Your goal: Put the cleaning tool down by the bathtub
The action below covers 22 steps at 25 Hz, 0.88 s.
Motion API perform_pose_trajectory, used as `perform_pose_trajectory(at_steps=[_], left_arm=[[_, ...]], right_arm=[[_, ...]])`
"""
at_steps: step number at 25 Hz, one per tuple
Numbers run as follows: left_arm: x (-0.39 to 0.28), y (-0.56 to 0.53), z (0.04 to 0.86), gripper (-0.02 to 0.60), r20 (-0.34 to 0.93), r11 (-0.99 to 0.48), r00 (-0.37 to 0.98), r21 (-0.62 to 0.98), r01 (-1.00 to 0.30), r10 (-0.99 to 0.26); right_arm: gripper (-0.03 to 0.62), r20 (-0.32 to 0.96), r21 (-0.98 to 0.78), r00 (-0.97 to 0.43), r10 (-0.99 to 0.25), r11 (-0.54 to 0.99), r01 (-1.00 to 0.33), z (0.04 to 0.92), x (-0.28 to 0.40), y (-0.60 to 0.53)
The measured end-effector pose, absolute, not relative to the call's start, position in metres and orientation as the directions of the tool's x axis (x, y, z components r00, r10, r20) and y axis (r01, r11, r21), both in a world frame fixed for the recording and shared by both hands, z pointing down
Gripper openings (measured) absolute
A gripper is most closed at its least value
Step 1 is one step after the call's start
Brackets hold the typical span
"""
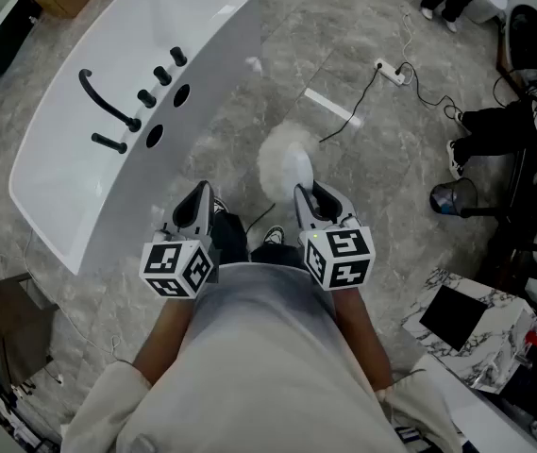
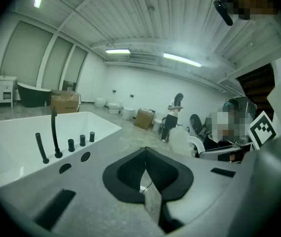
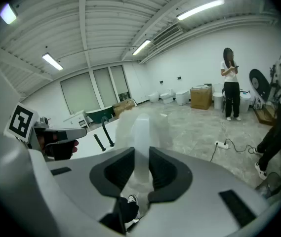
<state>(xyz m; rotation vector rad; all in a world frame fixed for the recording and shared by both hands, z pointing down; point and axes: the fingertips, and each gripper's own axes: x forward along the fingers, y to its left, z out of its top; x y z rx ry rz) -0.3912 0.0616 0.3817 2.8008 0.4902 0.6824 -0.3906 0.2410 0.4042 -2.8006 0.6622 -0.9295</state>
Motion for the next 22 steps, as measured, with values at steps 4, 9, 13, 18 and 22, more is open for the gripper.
perform_pose_trajectory(at_steps=[4,9,13,18,22], left_arm=[[-0.391,0.073,0.379,0.005,0.402,-0.921,0.838,0.281,0.271,0.369],[-0.394,0.086,0.376,0.005,0.404,-0.923,0.838,0.273,0.273,0.367],[-0.395,0.091,0.373,0.005,0.404,-0.925,0.84,0.267,0.27,0.362],[-0.398,0.095,0.368,0.005,0.401,-0.928,0.844,0.259,0.269,0.357],[-0.395,0.098,0.367,0.005,0.397,-0.93,0.848,0.251,0.268,0.352]], right_arm=[[0.084,0.533,-0.247,0.721,-0.442,-0.897,-0.367,0.402,-0.39,0.251],[0.084,0.521,-0.251,0.729,-0.443,-0.896,-0.366,0.4,-0.391,0.265],[0.084,0.498,-0.285,0.736,-0.458,-0.888,-0.36,0.398,-0.388,0.27],[0.084,0.491,-0.298,0.736,-0.465,-0.884,-0.36,0.397,-0.387,0.274],[0.084,0.48,-0.3,0.739,-0.472,-0.88,-0.367,0.393,-0.381,0.277]])
